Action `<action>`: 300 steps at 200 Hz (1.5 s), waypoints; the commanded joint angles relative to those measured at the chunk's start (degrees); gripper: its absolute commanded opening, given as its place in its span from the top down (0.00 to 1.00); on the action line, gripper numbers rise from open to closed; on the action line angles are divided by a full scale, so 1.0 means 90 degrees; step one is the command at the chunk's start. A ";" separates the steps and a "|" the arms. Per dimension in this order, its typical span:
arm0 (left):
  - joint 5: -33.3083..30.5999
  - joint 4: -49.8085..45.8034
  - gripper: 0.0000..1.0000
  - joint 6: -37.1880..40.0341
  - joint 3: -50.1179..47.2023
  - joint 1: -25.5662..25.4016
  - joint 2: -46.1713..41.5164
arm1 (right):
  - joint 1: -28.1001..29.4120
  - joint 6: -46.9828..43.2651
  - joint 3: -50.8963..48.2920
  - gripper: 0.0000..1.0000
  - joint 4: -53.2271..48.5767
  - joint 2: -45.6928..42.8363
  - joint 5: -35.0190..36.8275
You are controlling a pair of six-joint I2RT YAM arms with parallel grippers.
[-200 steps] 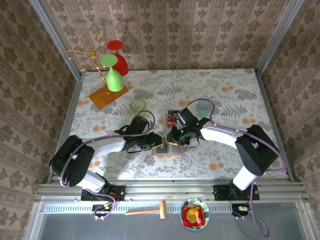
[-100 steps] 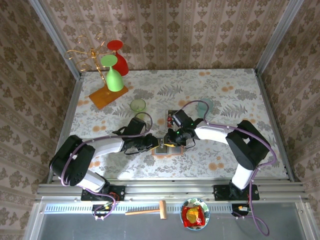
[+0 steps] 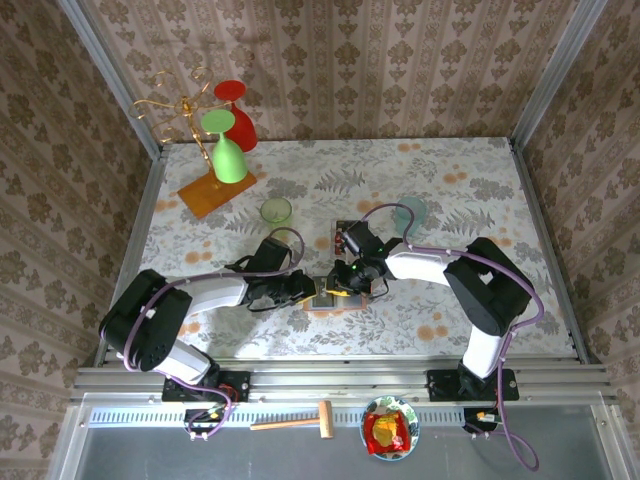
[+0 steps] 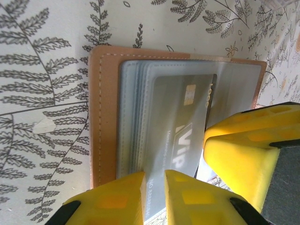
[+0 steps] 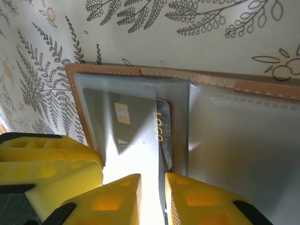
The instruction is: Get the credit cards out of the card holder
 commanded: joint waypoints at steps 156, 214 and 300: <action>0.0066 0.0012 0.80 0.0085 -0.0162 0.0069 0.0178 | 0.0066 0.0080 0.0091 0.77 0.0097 0.0214 -0.0089; 0.0066 0.0011 0.81 0.0078 -0.0162 0.0067 0.0180 | 0.0068 -0.0135 0.0177 0.69 -0.0373 0.0060 0.0224; 0.0052 -0.0001 0.81 0.0060 -0.0162 0.0070 0.0178 | 0.0059 -0.0457 0.0388 0.68 -0.0940 -0.0061 0.0570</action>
